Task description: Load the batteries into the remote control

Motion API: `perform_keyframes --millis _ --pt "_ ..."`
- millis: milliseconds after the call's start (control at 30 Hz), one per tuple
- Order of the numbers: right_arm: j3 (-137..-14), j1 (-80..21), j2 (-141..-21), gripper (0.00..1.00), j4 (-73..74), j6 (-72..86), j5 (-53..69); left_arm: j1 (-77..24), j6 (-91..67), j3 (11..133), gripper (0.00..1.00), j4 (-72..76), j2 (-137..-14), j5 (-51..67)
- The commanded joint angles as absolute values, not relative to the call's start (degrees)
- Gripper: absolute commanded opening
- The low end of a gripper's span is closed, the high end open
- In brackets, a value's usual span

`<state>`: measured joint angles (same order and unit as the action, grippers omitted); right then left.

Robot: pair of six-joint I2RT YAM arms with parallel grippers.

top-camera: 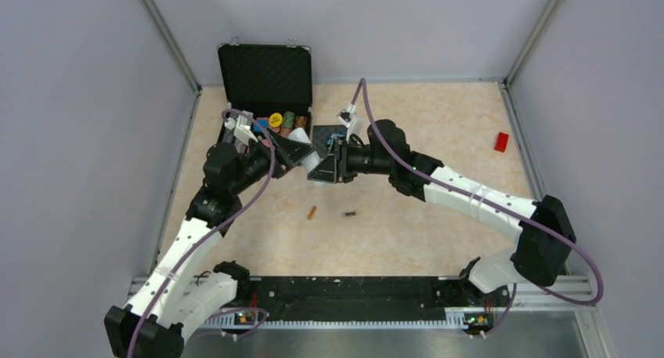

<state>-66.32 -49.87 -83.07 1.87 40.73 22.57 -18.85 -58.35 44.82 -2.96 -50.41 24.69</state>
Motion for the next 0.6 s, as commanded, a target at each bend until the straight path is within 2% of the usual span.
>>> perform_keyframes --millis 0,133,233,567 --pt "-63.83 -48.73 -78.73 0.12 -10.73 50.68 33.2 -18.87 -65.94 41.21 0.79 15.06 -47.65 31.1" --pt "-61.74 -48.44 -77.43 0.13 -17.91 57.15 37.38 -18.88 -68.53 39.89 0.78 19.84 -46.25 31.97" --pt "-60.69 -48.43 -76.53 0.13 -21.12 60.81 39.0 -18.81 -68.55 39.57 0.72 20.98 -45.49 31.95" --pt "-57.66 -47.64 -74.58 0.15 -22.49 64.48 41.96 -18.89 -67.74 38.42 0.34 20.83 -43.58 35.01"
